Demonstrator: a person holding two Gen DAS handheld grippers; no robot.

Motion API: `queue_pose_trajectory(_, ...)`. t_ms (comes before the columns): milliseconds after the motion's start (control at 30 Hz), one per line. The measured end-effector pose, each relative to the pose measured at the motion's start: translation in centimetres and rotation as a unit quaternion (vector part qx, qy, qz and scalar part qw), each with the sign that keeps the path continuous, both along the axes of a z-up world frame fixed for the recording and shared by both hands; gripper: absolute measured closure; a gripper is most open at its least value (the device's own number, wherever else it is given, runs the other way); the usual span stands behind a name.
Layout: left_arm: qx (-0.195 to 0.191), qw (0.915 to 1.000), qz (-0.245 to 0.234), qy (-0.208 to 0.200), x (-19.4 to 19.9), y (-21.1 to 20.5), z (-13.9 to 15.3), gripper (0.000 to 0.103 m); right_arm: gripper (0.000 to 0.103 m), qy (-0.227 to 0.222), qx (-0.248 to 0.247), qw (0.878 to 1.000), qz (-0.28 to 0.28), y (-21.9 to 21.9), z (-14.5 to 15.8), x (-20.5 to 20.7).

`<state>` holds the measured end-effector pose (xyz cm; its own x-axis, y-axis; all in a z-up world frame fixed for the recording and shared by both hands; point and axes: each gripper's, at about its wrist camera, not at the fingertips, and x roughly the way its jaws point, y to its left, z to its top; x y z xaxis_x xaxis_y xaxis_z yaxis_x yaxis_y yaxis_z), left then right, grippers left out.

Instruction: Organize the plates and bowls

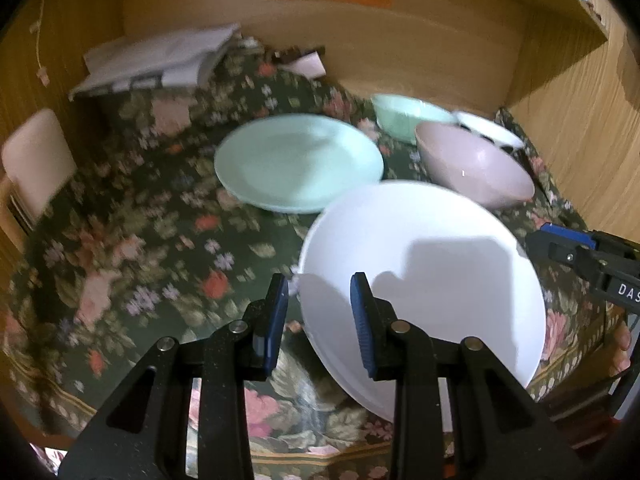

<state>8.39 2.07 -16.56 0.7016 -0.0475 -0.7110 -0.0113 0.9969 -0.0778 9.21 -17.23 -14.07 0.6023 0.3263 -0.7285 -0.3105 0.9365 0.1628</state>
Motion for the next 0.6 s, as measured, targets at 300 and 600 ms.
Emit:
queue_pose_trajectory(300,-0.002,0.9994,0.011,-0.032,1.2,2.0,3.0,0.054,0.045,-0.058,0.005,0.998,0.015,1.9,3.4,1.0)
queue_pose_trajectory(600,0.016,0.9963,0.031,-0.079,2.6,3.9,5.4,0.02,0.032,-0.069,0.015,0.997,0.028,3.9,4.4,3.7)
